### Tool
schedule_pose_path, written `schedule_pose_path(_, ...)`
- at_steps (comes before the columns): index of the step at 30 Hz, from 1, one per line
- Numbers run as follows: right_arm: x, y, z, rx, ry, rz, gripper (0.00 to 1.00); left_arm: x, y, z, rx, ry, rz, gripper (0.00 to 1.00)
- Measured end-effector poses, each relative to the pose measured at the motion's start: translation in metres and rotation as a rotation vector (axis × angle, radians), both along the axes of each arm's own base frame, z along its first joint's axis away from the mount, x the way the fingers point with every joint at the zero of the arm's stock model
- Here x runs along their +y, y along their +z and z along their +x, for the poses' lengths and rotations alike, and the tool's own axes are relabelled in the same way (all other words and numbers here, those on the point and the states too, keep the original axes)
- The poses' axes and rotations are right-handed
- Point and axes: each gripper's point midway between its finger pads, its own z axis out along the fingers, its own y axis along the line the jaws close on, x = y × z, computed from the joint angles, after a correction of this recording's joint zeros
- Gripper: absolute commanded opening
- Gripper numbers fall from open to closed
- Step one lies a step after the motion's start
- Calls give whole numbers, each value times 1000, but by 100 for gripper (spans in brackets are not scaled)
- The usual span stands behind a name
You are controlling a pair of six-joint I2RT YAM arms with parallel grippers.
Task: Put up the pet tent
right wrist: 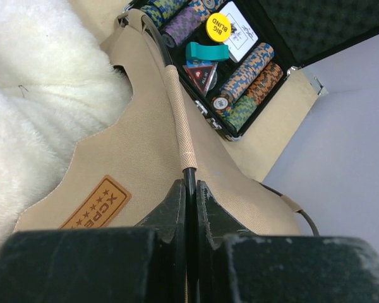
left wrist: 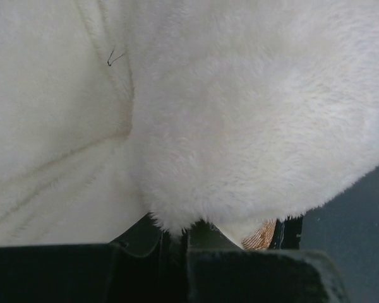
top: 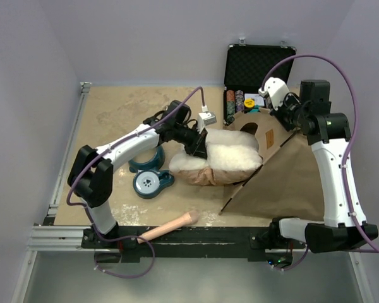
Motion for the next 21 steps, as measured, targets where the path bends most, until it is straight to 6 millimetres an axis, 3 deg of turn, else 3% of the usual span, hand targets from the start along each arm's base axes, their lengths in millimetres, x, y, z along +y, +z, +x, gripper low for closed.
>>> schedule_pose_path(4,2,-1,-1,-3,12,8,0,-10,0,2,39,92,46,0)
schedule_pose_path(12,4,-1,-2,-2,22,22,0,-50,15,27,38,337,120,0)
schedule_pose_path(16,4,-1,-2,-3,23,23,0,-67,-3,39,40,458,197,0)
schedule_pose_path(21,5,-1,-2,-1,23,31,0,-73,-38,45,76,594,306,0)
